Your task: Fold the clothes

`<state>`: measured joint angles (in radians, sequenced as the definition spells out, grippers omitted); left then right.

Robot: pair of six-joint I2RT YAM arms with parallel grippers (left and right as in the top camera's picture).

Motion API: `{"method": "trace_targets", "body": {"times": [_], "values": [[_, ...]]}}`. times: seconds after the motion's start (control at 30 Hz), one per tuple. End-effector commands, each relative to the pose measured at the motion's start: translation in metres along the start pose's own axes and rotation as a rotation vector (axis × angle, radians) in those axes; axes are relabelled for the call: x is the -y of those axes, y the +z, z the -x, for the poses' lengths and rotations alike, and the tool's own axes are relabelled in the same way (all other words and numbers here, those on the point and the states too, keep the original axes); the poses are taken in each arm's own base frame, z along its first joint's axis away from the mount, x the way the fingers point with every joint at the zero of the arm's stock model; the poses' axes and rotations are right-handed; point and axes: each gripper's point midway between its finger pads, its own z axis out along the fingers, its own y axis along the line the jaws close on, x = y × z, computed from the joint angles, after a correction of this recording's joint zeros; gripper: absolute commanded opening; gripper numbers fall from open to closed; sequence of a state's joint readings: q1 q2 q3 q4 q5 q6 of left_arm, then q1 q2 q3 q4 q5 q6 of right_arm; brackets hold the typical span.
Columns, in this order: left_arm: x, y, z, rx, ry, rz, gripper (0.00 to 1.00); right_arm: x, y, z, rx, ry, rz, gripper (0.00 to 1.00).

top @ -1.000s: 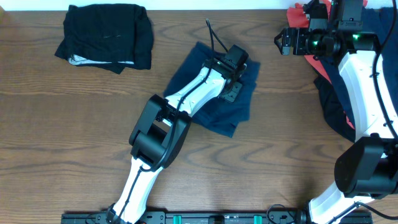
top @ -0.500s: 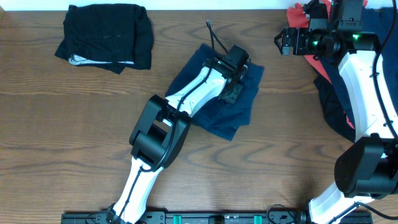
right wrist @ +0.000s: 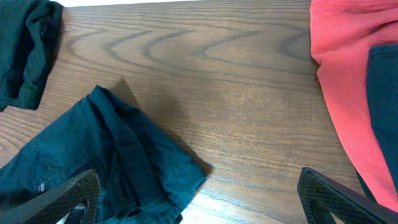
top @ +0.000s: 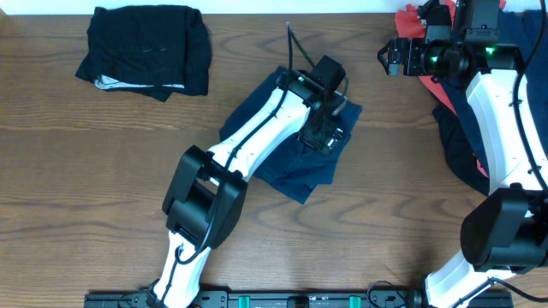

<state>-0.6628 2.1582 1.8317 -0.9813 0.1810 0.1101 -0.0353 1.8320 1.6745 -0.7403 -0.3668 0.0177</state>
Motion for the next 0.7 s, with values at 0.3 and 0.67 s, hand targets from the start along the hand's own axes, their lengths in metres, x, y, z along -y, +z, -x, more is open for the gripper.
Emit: {"method": "trace_targets", "body": {"times": [0.3,0.67], "values": [[0.028,0.035,0.001,-0.03,0.268,0.082,0.98,-0.006,0.003,-0.002,-0.008,-0.017,0.015,0.99],[-0.015,0.057,0.001,-0.061,0.146,0.296,0.98,-0.005,0.003,-0.001,-0.006,-0.023,0.009,0.99]]}}
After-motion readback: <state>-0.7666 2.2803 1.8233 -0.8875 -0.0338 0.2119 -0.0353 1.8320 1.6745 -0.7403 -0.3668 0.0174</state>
